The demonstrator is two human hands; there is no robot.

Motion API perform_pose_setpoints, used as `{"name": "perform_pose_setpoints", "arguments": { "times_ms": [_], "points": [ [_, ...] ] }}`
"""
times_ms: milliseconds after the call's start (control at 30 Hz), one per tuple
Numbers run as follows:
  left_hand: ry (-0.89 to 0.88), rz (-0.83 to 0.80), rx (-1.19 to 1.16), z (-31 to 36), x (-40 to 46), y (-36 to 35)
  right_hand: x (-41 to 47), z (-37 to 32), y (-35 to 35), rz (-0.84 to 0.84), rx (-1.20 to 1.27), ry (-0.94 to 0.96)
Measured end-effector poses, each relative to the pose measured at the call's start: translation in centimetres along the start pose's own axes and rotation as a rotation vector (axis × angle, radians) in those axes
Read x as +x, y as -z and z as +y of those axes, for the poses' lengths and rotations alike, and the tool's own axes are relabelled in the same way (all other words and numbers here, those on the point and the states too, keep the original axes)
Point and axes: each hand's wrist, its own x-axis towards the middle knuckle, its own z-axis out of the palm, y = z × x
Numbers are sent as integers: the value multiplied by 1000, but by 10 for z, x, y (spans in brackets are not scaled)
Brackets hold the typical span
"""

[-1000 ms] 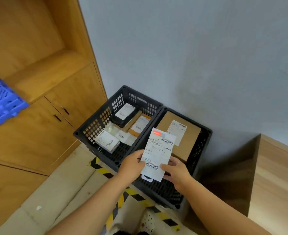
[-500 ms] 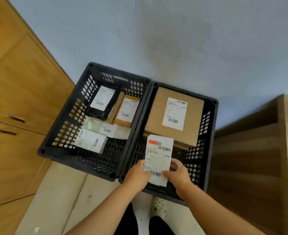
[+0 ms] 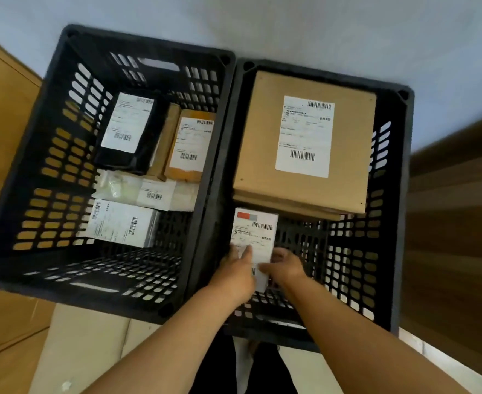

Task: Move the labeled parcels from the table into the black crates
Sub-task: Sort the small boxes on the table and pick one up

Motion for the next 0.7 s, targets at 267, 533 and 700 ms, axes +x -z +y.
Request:
{"name": "perform_pose_setpoints", "arguments": {
  "times_ms": [267, 533, 700],
  "points": [
    [77, -120, 294, -2, 54, -9, 53, 11, -15, -48, 41, -122],
    [112, -117, 250, -8, 74, -22, 79, 19, -26, -32, 26, -70],
    [119, -101, 239, -13, 83, -29, 78, 25, -24, -10, -72, 54]
  ]
}}
